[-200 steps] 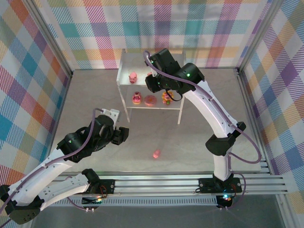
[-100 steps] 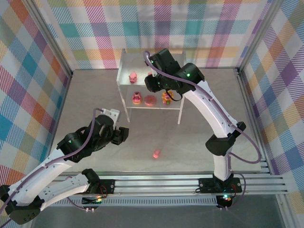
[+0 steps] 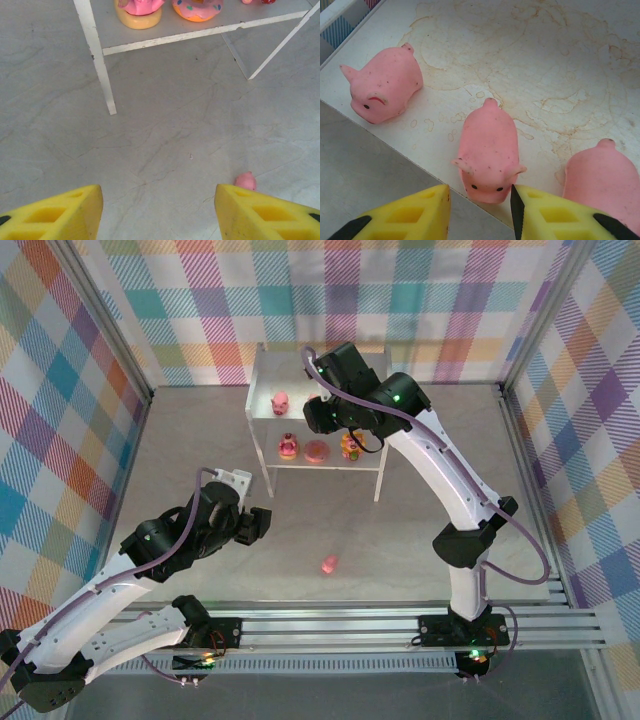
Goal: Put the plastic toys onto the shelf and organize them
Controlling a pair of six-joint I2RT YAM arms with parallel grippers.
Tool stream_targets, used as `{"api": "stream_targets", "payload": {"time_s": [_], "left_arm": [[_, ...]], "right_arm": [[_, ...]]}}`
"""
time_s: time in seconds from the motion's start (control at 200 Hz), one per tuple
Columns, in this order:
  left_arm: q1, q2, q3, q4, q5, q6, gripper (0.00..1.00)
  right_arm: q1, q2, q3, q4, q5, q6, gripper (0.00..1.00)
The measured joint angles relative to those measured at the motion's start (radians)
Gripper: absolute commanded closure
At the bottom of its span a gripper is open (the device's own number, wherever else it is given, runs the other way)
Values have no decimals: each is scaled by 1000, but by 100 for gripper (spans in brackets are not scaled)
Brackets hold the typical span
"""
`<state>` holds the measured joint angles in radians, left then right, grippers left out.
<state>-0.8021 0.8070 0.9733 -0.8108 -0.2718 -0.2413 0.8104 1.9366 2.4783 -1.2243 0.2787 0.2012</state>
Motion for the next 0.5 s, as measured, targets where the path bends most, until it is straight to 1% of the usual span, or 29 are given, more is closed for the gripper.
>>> {"api": "stream_targets", "payload": {"time_s": [0.225, 0.25, 0.335, 0.5], "left_arm": [[1, 0, 0, 0, 0, 0, 39], [1, 0, 0, 0, 0, 0, 39], [1, 0, 0, 0, 0, 0, 39], [1, 0, 0, 0, 0, 0, 39]], "right_arm": [[0, -1, 0, 3, -8, 0, 61], [0, -2, 0, 5, -11, 0, 59], [0, -9, -1, 19, -33, 0, 58], [0, -72, -31, 61, -53, -1, 58]]}}
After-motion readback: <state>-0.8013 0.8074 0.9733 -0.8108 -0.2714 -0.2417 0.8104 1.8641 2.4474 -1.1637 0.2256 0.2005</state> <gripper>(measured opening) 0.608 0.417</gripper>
